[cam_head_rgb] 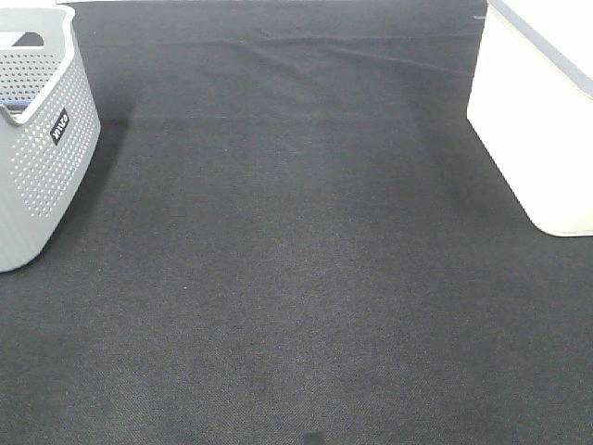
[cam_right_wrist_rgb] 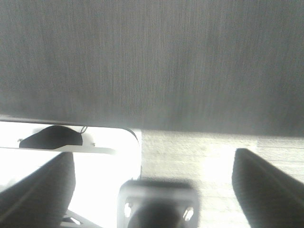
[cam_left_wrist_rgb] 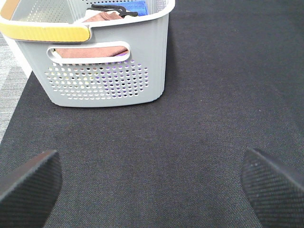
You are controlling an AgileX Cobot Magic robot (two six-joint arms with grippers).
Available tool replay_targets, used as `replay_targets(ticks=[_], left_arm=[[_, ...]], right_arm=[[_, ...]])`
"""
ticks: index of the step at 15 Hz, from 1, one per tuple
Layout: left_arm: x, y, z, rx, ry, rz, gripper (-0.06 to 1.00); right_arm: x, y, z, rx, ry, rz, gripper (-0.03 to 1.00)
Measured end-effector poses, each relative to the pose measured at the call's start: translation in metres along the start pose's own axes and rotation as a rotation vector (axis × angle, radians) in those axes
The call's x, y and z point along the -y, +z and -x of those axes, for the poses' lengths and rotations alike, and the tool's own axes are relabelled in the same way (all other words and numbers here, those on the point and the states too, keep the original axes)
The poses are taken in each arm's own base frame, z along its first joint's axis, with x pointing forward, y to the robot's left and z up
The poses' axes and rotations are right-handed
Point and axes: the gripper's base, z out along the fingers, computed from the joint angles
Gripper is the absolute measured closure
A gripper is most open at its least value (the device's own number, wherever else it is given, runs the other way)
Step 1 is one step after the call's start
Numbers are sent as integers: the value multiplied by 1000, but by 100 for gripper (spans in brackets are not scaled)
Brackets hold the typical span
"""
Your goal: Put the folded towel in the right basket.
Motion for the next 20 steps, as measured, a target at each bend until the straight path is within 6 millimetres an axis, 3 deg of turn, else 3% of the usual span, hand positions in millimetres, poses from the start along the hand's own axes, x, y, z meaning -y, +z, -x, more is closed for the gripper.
replay_targets(ticks=[2,4,11,20], left_arm=[[0,0,0,0,0,0,-3],[0,0,0,0,0,0,-3],[0,0,0,0,0,0,-3],[0,0,0,0,0,0,-3]], right_arm=[[0,-2,-31,107,-2,-2,13],[-1,-9,-60,351,-29,-8,13],[-3,-35,-115,764,-64,-19,13],[-3,-34,-116,770,-65,-20,13]])
